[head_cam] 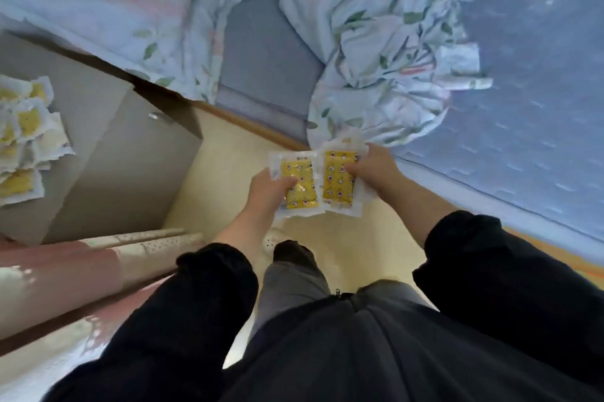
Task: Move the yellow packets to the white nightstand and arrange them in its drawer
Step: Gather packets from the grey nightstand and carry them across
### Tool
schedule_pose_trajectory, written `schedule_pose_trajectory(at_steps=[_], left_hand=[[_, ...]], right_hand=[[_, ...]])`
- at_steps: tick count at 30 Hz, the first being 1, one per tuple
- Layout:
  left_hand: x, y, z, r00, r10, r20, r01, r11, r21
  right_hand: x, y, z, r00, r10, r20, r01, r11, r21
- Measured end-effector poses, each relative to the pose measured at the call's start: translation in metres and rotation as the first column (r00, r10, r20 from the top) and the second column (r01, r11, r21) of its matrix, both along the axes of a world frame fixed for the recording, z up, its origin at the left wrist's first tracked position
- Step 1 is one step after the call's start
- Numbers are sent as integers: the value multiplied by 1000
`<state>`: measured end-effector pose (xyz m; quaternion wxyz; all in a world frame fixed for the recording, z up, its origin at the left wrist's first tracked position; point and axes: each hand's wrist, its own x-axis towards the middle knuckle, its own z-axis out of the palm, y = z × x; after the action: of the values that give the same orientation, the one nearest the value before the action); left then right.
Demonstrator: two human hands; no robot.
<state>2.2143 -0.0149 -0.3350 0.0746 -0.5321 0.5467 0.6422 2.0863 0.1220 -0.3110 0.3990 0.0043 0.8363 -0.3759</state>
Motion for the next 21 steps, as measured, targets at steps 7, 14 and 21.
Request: schedule_pose_trajectory(at_steps=[7, 14, 21], left_hand=[[-72, 214, 4, 904, -425, -50, 425, 905, -5], [-131, 440, 7, 617, -782, -86, 786, 618, 12], [-169, 620, 13, 359, -930, -80, 933, 358, 37]], right_hand=[[-9, 260, -1, 923, -386, -7, 386, 923, 10], [28, 500, 1, 658, -753, -13, 753, 658, 4], [67, 650, -5, 205, -974, 99, 977, 198, -78]])
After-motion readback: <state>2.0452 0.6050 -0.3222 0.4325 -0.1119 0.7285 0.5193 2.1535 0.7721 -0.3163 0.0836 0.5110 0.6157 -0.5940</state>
